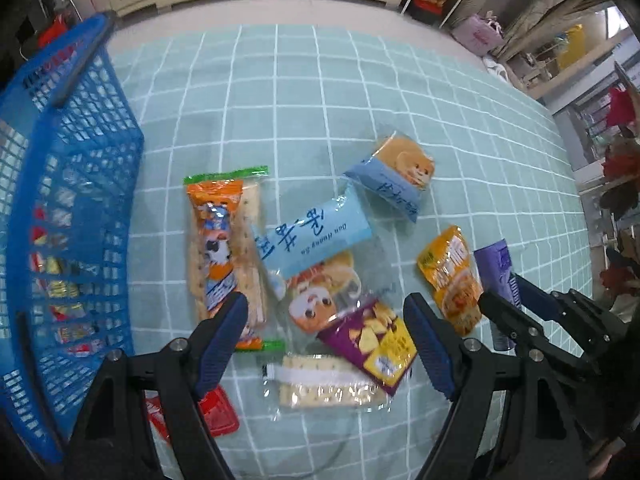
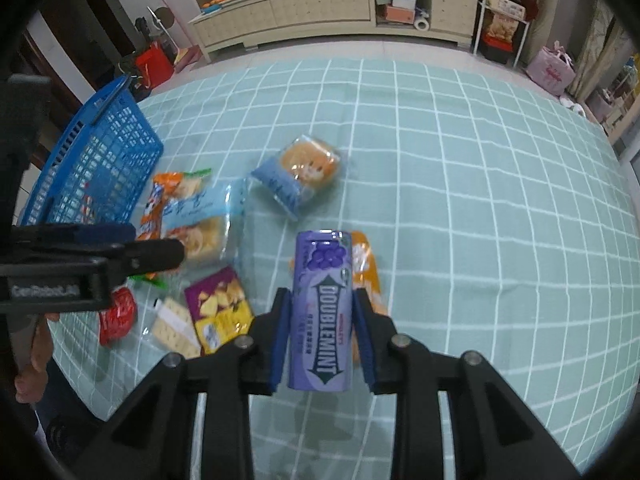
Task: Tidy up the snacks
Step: 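Grasp the purple Doublemint pack with the right gripper while the left grasps the cake bag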
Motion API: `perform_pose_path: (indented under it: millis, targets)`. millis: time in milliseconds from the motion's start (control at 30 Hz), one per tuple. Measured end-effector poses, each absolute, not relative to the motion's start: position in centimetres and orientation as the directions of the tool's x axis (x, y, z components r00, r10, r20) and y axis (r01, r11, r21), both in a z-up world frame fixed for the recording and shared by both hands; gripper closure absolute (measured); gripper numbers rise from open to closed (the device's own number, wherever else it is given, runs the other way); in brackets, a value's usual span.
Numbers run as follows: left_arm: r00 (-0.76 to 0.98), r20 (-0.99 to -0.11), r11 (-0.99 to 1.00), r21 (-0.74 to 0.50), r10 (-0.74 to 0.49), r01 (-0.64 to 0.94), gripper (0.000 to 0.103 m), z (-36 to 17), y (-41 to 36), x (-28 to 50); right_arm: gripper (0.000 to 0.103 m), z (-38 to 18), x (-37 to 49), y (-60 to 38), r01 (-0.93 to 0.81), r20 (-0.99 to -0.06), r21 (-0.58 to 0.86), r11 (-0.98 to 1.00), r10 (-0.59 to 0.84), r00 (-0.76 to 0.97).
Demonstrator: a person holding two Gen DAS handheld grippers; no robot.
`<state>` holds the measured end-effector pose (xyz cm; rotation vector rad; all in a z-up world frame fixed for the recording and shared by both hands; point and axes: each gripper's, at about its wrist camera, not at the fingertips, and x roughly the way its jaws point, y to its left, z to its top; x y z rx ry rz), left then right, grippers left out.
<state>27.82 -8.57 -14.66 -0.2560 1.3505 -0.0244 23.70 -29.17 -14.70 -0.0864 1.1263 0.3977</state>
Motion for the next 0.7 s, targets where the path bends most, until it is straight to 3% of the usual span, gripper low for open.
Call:
perform_pose_path:
  millis: [233,700]
  targets:
    - [0.182,-0.966,0.958,-0.217,-0.183,-0.188,0.025,-17.5,-9.0,30.0,0.068,-15.8,26.0,-29.6,-0.359,-0.891,0.154,0.921,0.286,0.353]
    - [0.156,-0.981,0.978,-0.141,-0.117,-0.153,0.024,-19.2,-11.5,33.7,0.068,-16.9,27.1,-30.1,-0.352,-0.894,0.174,0.92,0.297,0.335]
